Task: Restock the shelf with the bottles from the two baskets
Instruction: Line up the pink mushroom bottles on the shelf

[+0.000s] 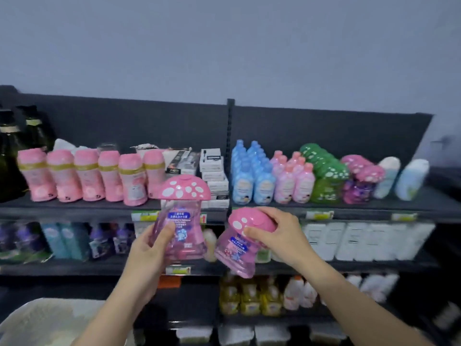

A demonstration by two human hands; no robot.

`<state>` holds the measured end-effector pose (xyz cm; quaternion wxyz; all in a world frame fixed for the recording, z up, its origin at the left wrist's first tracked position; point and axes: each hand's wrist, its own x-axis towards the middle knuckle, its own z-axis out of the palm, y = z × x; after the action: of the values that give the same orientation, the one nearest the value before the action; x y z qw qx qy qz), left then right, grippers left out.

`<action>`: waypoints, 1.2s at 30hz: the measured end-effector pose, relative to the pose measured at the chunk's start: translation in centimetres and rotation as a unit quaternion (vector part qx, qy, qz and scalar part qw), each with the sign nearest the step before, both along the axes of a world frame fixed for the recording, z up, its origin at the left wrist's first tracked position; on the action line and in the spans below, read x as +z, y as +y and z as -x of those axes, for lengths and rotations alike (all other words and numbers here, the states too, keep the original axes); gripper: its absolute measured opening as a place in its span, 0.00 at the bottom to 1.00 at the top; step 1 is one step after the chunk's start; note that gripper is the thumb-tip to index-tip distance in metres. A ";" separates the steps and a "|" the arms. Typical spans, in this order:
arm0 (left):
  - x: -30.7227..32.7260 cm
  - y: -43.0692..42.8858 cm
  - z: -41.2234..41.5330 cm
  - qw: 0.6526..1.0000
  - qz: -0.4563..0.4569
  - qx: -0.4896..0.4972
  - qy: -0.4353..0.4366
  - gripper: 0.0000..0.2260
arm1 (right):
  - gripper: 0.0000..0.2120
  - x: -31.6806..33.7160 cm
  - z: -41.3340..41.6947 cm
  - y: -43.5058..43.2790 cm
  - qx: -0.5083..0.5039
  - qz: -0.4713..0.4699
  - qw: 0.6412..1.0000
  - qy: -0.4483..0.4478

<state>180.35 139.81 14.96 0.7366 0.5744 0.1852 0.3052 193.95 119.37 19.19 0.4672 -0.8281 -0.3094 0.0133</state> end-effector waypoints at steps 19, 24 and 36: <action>7.2 -26.1 -21.5 0.994 -0.063 -0.072 -0.044 0.16 | 0.22 4.6 -15.9 -31.4 -0.120 -0.033 0.991 -0.056; 9.5 -27.6 -26.2 0.992 -0.106 -0.063 -0.031 0.30 | 0.21 7.2 -20.0 -33.2 -0.108 -0.072 0.989 -0.065; 14.5 -22.9 -42.8 0.983 -0.162 -0.053 -0.064 0.10 | 0.17 14.9 -35.6 -28.0 -0.138 -0.142 0.963 -0.183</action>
<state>223.16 116.90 29.46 0.6591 0.6748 0.0548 0.3274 229.59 91.32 34.04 0.5128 -0.7761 -0.2711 -0.2475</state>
